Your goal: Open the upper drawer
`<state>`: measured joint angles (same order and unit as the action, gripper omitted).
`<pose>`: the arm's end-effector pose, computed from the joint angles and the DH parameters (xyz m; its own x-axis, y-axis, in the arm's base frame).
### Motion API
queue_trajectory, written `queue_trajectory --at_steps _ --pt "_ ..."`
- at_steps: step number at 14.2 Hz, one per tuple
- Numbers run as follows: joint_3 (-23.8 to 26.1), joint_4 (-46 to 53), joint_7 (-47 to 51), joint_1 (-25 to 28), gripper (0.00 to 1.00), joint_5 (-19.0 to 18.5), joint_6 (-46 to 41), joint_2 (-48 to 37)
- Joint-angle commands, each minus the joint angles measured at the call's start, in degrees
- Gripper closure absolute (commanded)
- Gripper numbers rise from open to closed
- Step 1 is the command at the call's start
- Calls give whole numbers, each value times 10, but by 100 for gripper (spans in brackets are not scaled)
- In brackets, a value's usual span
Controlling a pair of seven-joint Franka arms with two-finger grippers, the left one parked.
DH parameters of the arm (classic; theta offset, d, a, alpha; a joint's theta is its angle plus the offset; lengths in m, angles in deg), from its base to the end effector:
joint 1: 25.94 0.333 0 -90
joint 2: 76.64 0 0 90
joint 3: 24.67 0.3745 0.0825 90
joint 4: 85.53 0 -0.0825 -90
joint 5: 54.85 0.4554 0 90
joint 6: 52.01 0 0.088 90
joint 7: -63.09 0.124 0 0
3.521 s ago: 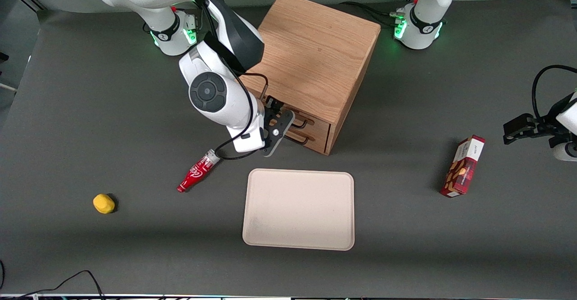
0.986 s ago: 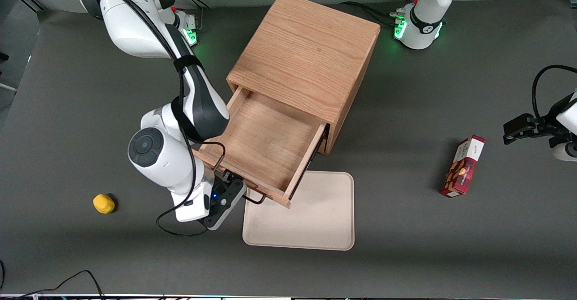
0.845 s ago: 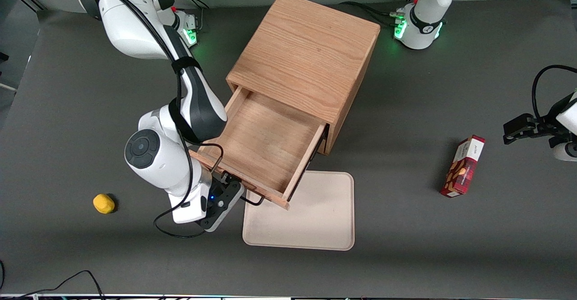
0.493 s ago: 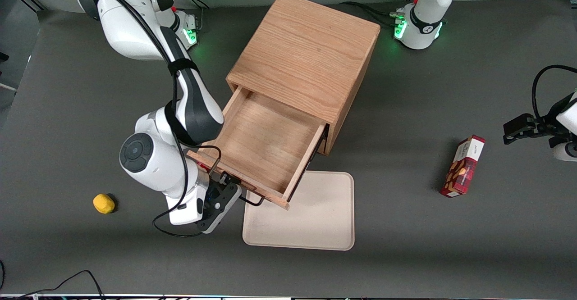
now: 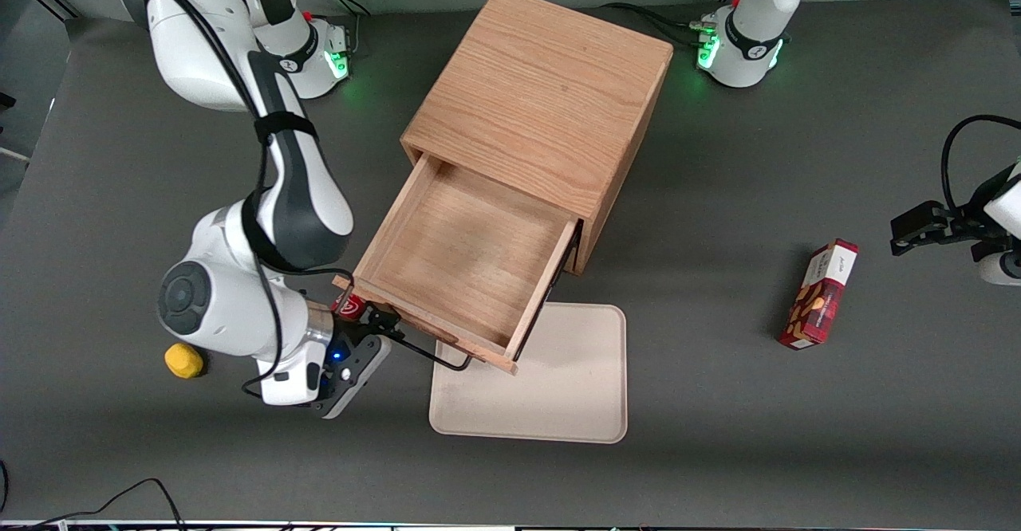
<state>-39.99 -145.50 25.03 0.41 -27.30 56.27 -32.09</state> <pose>0.8341 0.2866 0.4064 0.6870 0.6892 0.2303 0.7258 -0.6660 -0.1723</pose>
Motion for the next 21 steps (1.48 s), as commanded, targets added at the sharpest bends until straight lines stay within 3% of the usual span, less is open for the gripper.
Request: queue_trajectory --at_steps 1,4,8,12,16,18,21 --pt "0 -1 48 -10 0 24 -40 -30" --pt "0 -1 124 -10 0 61 -62 -60" --pt "1 -15 263 -20 0 43 -86 -116" --pt "15 -18 330 -26 0 -84 -121 -167" --pt "79 -32 442 -93 0 -178 -173 -219" --pt "118 -64 485 -140 0 -225 -176 -246" --pt "192 -108 486 -250 0 -262 -176 -284"
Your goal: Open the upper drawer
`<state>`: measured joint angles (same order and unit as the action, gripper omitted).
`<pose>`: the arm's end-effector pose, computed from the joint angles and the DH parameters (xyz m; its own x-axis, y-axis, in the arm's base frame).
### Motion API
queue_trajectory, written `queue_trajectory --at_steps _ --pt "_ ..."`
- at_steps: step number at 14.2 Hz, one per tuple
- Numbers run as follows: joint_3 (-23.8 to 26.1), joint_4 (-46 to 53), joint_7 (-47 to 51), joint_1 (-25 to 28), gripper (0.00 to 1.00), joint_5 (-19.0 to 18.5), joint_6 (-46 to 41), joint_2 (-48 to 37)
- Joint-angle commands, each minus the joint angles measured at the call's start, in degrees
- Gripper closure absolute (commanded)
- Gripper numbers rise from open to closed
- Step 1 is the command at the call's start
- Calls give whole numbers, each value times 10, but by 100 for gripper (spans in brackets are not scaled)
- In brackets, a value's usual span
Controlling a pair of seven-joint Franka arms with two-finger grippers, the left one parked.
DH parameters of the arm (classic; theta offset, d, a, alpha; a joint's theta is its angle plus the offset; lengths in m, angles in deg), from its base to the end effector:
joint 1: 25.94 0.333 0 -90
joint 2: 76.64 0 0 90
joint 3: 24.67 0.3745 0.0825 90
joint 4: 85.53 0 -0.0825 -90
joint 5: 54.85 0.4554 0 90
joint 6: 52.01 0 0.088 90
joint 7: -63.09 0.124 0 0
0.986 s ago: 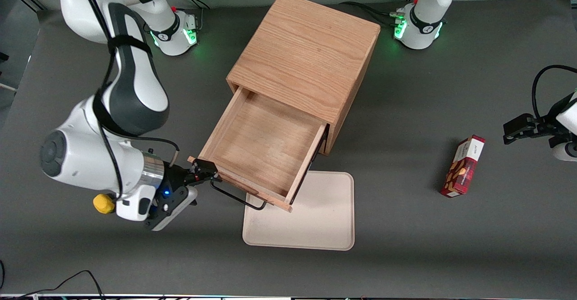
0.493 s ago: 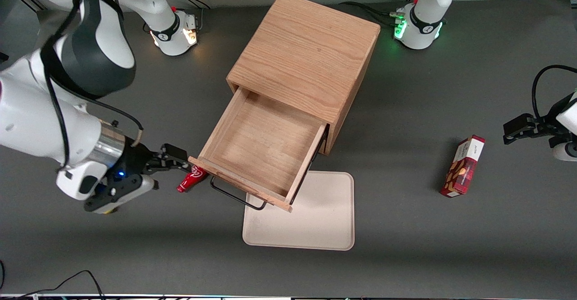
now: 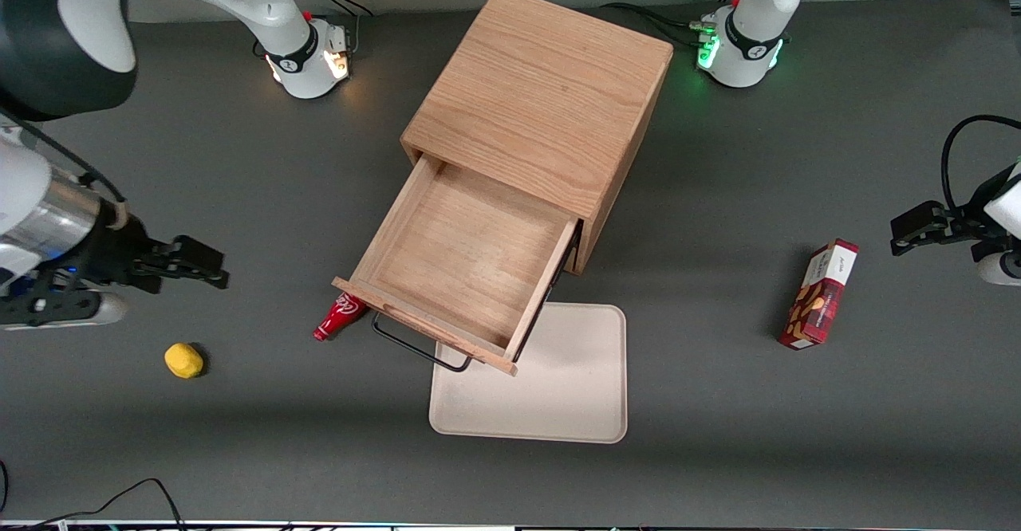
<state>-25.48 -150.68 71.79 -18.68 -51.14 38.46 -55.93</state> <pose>0.7496 0.0951 0.6530 0.9968 -0.0385 0.0705 -0.0335 -0.9969 -0.0710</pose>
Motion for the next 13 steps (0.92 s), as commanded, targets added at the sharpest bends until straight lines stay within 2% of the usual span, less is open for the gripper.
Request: queue_trajectory --at_steps 1,5,7,13 --pt "49 -79 25 -72 0 -24 2 -64" --pt "50 -174 165 -76 0 -24 2 -151" --pt "46 -210 164 -77 0 -24 1 -177" --pt "17 -175 163 -77 0 -39 -33 -162"
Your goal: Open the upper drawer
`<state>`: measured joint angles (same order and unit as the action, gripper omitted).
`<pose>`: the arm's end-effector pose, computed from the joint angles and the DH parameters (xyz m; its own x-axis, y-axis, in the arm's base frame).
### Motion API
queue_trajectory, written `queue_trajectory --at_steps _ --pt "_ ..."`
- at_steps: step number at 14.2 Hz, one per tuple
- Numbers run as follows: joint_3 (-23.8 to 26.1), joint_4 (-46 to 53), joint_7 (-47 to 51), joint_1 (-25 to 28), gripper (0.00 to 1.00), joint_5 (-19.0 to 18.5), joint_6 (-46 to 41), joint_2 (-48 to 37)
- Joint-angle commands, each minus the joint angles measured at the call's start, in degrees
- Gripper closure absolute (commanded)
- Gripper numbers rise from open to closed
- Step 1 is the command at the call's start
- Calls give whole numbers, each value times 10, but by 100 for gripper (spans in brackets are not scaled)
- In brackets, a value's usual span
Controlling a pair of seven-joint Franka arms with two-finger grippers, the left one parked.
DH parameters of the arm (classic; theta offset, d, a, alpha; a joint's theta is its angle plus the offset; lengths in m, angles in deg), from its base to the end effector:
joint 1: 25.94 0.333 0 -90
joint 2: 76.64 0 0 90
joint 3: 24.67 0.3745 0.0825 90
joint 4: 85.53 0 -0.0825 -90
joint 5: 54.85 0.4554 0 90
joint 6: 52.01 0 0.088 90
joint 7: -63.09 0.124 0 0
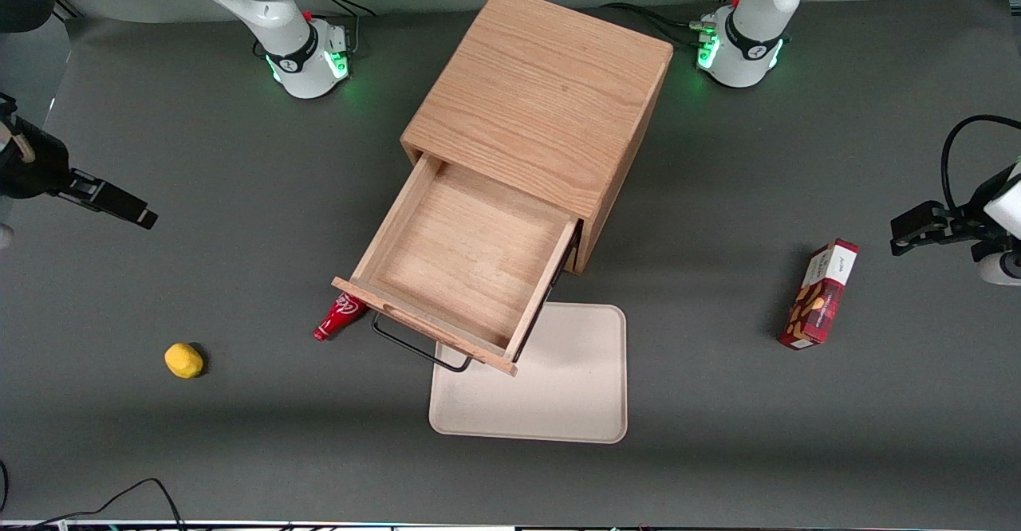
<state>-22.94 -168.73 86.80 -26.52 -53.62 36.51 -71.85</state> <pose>0.6547 0.0149 0.6746 0.9237 -0.3831 -0.0011 -0.3830 -0.9234 -0.0257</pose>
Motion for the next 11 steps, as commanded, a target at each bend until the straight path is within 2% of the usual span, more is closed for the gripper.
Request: queue_trajectory --at_steps 1,11 --pt "-11 8 12 1 0 -9 -13 -2" --pt "-18 28 12 2 0 -5 -21 5"
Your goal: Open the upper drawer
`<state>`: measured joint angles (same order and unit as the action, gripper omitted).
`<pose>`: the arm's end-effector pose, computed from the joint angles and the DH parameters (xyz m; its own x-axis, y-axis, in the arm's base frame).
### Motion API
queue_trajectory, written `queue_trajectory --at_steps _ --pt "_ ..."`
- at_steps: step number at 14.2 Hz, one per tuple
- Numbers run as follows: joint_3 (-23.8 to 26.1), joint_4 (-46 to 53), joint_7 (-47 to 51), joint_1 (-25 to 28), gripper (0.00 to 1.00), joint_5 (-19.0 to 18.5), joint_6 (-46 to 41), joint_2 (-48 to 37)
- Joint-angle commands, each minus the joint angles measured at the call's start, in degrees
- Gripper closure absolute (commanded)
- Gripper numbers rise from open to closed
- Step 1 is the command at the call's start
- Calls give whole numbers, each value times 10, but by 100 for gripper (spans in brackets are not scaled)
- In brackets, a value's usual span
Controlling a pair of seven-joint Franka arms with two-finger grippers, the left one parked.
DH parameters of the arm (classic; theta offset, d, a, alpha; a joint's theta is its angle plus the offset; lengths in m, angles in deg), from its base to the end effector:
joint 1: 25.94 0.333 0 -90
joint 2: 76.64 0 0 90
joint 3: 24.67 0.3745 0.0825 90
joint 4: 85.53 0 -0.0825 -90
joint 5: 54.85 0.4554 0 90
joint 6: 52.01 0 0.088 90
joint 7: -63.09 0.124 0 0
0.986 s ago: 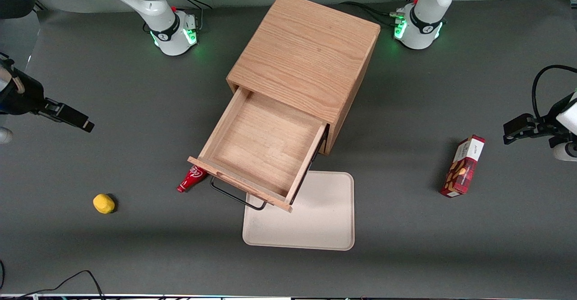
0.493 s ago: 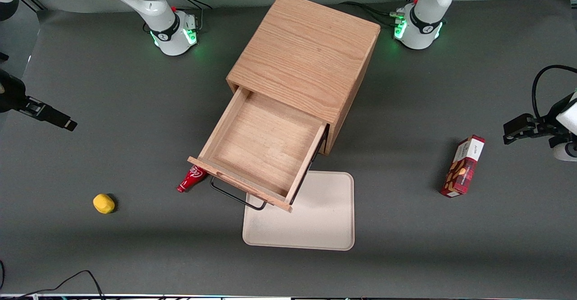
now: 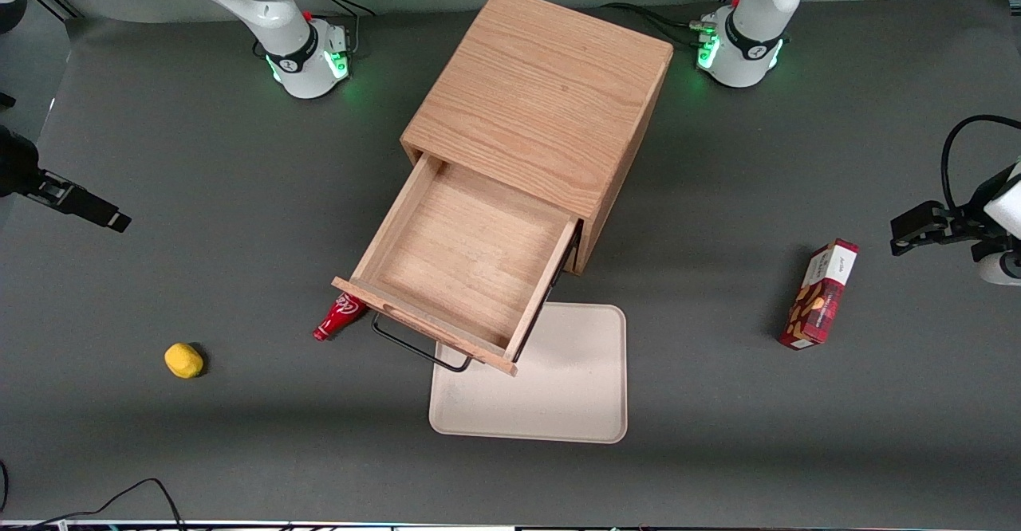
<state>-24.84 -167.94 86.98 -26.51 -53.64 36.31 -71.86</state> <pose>0.6546 -0.0057 0.6818 0.9093 -0.4161 0.0096 -0.4157 -0.9091 -0.0270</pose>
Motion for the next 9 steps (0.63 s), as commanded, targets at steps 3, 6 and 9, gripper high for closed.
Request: queue_trajectory --at_steps 3,6,9 --pt "1 22 11 5 0 -6 -19 6" --pt "1 30 10 6 0 -6 -19 13" --pt "1 30 10 6 0 -6 -19 13"
